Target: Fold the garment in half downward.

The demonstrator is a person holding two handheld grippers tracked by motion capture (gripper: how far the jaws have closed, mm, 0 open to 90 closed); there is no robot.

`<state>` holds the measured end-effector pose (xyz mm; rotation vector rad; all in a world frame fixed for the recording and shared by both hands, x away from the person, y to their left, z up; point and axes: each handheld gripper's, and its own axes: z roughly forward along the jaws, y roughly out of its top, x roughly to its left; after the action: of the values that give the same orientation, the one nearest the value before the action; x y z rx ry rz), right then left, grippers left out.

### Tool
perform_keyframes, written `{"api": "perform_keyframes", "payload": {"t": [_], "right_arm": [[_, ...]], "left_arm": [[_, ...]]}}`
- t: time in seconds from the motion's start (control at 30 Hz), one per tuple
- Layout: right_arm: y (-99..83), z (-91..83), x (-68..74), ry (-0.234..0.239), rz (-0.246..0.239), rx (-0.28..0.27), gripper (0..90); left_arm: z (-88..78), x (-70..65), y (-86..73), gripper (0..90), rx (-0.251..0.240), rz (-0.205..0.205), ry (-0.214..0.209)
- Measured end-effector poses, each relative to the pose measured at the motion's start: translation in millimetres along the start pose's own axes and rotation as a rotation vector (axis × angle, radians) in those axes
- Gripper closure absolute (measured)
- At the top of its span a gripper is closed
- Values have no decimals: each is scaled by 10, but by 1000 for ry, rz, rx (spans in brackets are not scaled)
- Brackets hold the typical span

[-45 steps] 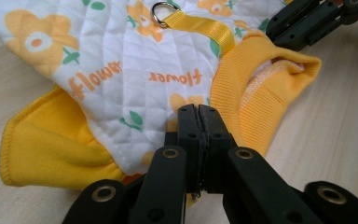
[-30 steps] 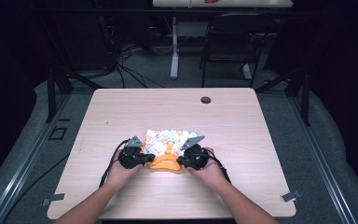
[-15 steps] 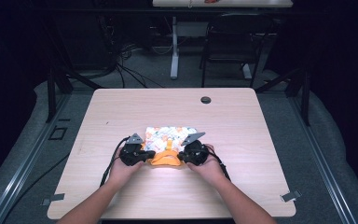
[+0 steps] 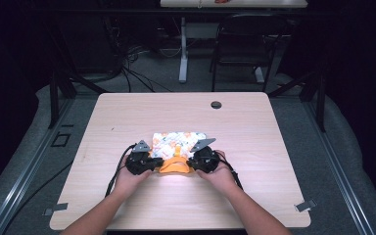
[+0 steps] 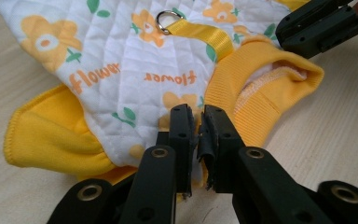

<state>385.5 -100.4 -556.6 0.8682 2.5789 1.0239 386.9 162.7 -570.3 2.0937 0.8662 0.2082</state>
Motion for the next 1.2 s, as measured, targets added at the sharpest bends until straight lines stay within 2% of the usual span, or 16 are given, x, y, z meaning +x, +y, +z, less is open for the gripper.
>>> {"api": "perform_keyframes", "payload": {"t": [0.13, 0.33, 0.53, 0.63, 0.83, 1.2], "right_arm": [[11, -63, 53, -3, -20, -9, 787], [19, -148, 117, -18, -35, -24, 711], [17, -242, 150, -20, -21, -46, 626], [-10, -301, 160, -25, -9, -54, 574], [-135, -410, 226, -24, 4, -67, 545], [-387, -620, 381, -9, 0, -65, 525]], "left_arm": [[-68, -2, -4, 787, -25, -18, -1], [-162, -11, -19, 717, -35, -4, 22], [-274, -38, -45, 606, -52, 11, 31], [-337, -60, -57, 581, -52, 23, 33], [-481, -112, -102, 514, -70, 10, 23], [-655, -197, -255, 504, -72, 16, 7]]}}
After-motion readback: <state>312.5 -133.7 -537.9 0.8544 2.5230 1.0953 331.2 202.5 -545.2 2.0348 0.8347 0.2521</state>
